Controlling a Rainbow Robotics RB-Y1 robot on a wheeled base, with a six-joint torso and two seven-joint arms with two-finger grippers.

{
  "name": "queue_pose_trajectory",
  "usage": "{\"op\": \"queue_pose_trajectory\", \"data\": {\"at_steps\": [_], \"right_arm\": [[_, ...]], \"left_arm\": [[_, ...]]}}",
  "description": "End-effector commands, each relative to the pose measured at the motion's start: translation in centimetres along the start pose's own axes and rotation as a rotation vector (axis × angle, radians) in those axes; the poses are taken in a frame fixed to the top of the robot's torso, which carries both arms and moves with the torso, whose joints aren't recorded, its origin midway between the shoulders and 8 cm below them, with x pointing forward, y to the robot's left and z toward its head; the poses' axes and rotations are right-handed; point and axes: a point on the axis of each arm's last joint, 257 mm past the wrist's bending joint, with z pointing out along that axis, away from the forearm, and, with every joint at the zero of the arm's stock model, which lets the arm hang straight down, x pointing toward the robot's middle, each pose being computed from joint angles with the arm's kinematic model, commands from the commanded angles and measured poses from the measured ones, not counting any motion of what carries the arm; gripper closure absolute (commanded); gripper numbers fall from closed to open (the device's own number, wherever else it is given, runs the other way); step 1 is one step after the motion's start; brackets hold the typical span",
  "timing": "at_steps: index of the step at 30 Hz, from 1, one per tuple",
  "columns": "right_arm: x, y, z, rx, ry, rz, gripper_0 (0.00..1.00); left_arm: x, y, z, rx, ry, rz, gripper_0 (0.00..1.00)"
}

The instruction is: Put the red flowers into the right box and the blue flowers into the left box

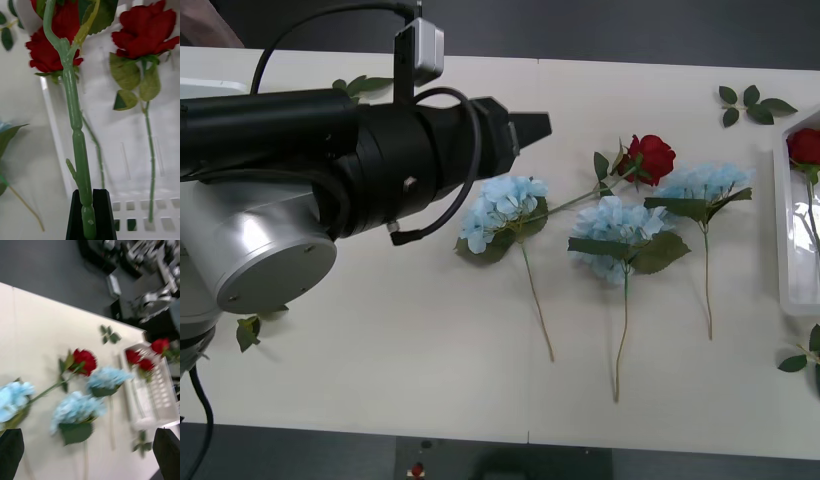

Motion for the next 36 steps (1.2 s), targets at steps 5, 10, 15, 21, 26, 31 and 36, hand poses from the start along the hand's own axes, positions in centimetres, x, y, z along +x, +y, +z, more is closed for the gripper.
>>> {"op": "queue_pose_trajectory", "data": {"at_steps": [5,10,15,21,26,31,36], "right_arm": [[-3.0,-3.2,-1.0,0.154,-0.081,-0.009,0.99],[-3.2,-3.4,-0.7,0.166,-0.089,-0.013,0.59],[-3.0,-2.8,-0.3,0.150,-0.082,-0.021,0.00],[-2.5,0.4,-0.1,0.062,-0.056,-0.053,0.00],[-1.4,5.3,-0.5,0.027,-0.002,-0.221,0.00],[0.6,10.2,0.2,-0.041,0.044,-0.350,0.00],[3.9,14.5,2.6,-0.148,0.093,-0.479,0.00]], "left_arm": [[0.6,3.9,-3.0,-0.060,0.059,0.175,0.00],[0.6,6.0,-3.8,-0.089,0.066,0.273,0.00],[0.2,7.0,-3.8,-0.052,0.045,0.321,0.00],[0.5,7.5,-3.4,0.015,0.046,0.367,0.00],[0.9,7.6,-3.3,0.028,0.059,0.389,0.00],[1.1,7.1,-3.2,0.042,0.061,0.380,0.00],[1.8,6.6,-3.1,0.062,0.077,0.359,0.00]]}}
